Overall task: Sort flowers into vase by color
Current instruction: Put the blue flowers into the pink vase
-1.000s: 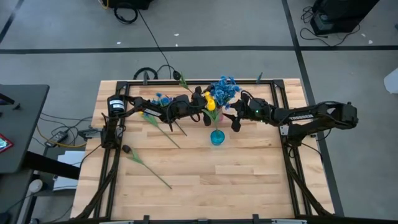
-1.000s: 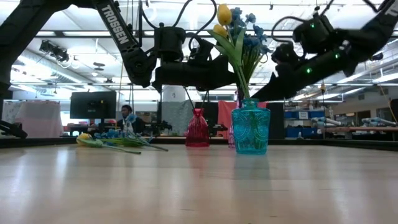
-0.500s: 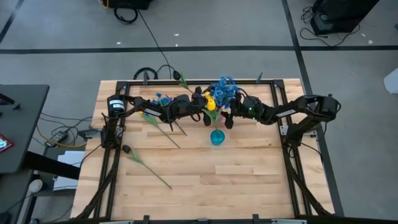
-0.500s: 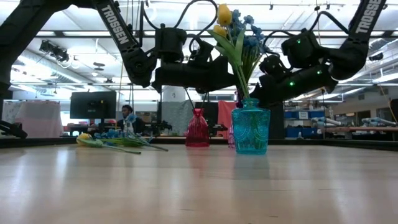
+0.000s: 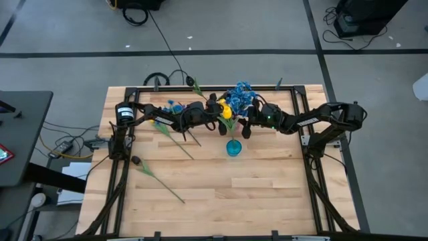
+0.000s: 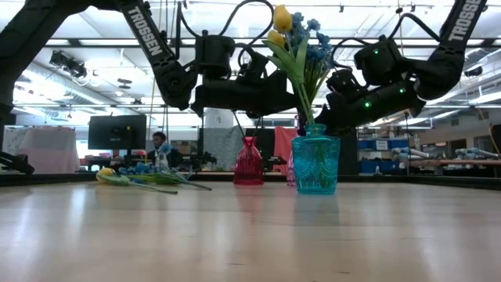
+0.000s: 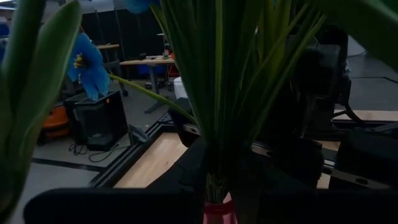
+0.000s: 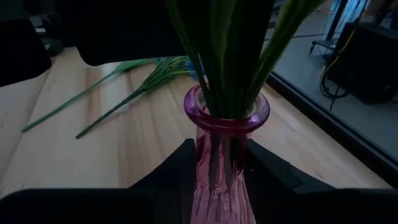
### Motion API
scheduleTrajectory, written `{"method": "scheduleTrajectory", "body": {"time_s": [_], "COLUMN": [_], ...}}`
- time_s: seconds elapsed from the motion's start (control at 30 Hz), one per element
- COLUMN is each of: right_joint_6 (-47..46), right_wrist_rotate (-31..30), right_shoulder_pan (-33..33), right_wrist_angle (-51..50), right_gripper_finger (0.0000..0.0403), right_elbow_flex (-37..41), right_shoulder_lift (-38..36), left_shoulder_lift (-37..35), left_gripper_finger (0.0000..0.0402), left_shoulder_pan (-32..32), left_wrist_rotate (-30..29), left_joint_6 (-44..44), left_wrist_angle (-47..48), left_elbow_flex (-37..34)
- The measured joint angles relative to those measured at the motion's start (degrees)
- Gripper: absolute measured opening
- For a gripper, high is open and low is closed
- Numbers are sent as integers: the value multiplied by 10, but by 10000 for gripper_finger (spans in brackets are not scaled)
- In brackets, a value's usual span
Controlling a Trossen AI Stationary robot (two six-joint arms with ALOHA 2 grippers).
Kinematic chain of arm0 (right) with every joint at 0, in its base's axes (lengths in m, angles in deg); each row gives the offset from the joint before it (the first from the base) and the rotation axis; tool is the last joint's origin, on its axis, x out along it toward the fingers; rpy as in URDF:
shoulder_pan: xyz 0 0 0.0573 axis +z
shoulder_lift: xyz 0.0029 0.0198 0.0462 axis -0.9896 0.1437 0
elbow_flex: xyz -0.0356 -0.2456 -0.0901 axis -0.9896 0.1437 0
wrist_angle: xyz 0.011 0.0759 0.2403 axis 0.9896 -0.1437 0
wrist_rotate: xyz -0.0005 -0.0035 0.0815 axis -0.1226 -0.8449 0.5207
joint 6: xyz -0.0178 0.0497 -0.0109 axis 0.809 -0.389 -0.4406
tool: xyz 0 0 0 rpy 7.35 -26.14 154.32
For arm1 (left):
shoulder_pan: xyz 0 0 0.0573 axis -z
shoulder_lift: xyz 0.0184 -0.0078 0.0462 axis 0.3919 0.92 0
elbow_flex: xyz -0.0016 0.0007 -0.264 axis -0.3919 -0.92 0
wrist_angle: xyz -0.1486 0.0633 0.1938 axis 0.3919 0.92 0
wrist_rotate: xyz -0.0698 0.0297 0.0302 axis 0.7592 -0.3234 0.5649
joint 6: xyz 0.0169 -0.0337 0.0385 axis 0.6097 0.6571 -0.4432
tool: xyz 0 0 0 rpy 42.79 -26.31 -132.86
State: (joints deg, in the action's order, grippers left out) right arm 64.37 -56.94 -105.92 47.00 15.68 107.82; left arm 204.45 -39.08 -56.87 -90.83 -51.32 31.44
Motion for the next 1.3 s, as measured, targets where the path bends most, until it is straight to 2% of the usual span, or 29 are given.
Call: {"method": "scheduleTrajectory", "body": {"time_s": [0.93, 1.3], "right_joint_6": [0, 2], "right_wrist_rotate": [-5, -4], "right_shoulder_pan": [0, 0], "right_wrist_angle": [-2, -2], "right_gripper_finger": [128, 128], "right_elbow_flex": [1, 1], "right_shoulder_lift": [1, 1], "left_shoulder_lift": [-3, -2], "left_gripper_finger": [59, 59], "left_shoulder_pan": [5, 6], "left_wrist_rotate": [-3, 0], "left_joint_6": [6, 4], "left_wrist_angle": [78, 82], "left_elbow_flex": [2, 1]}}
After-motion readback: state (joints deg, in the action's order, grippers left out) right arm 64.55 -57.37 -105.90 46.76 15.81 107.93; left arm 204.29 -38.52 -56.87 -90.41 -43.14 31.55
